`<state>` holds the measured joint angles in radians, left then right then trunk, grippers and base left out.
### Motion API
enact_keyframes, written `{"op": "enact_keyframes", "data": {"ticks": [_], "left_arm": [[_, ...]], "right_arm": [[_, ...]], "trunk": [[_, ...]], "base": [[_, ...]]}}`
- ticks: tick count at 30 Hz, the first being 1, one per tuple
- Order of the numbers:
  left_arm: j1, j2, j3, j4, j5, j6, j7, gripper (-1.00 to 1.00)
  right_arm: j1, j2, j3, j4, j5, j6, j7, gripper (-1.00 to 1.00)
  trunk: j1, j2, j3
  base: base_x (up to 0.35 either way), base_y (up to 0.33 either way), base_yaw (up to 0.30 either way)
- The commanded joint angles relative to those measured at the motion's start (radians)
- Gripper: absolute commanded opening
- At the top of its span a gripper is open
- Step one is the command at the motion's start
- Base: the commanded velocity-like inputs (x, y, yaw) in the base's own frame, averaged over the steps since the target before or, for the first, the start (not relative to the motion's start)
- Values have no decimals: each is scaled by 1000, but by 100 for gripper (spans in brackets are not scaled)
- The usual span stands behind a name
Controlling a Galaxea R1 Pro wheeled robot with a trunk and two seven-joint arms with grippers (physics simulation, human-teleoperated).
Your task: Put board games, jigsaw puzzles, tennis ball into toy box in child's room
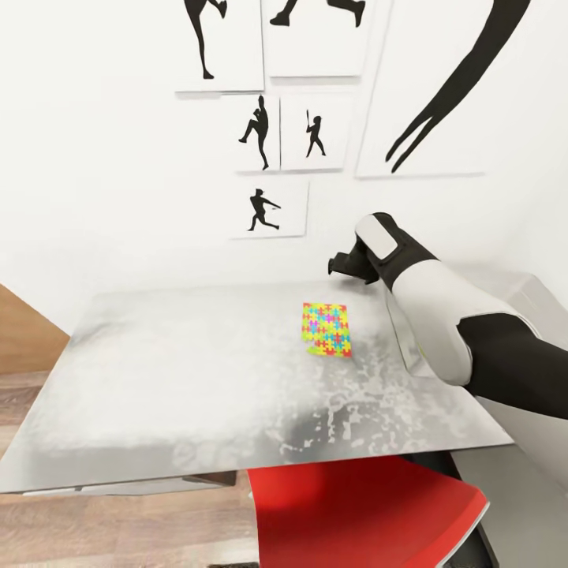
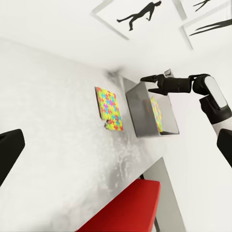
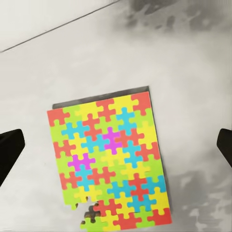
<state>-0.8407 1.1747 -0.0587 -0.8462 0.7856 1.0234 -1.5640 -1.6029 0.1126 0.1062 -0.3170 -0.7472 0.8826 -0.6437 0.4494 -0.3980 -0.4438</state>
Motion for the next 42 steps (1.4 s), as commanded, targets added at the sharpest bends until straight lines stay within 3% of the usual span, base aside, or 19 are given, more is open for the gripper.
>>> {"op": "enact_keyframes", "data": {"ticks": [1,7,16,26,29,42], "left_arm": [[-3,3,-2,0,2,11,-7,100],[-3,12,28,-31,3,19,-7,100],[-3,19,39,-45,3,23,-7,100],[-3,87,66,-49,7,23,-7,100],[-3,97,67,-49,7,23,-7,100],[-2,103,67,-59,9,23,-7,100]], "right_arm": [[-5,-1,8,-1,-10,8,-6,100],[-20,-1,8,-1,-9,32,0,100],[-22,-1,9,3,-9,36,2,100],[-22,-1,10,4,-9,35,2,100],[-22,-1,10,4,-9,34,2,100],[-19,-1,10,4,-12,33,5,100]], "trunk": [[1,-2,-4],[1,-2,-13],[1,-2,-28],[1,-2,-45],[1,-2,-50],[1,-2,-71]], "base": [[0,0,0],[0,0,0],[0,0,0],[0,0,0],[0,0,0],[0,0,0]]}}
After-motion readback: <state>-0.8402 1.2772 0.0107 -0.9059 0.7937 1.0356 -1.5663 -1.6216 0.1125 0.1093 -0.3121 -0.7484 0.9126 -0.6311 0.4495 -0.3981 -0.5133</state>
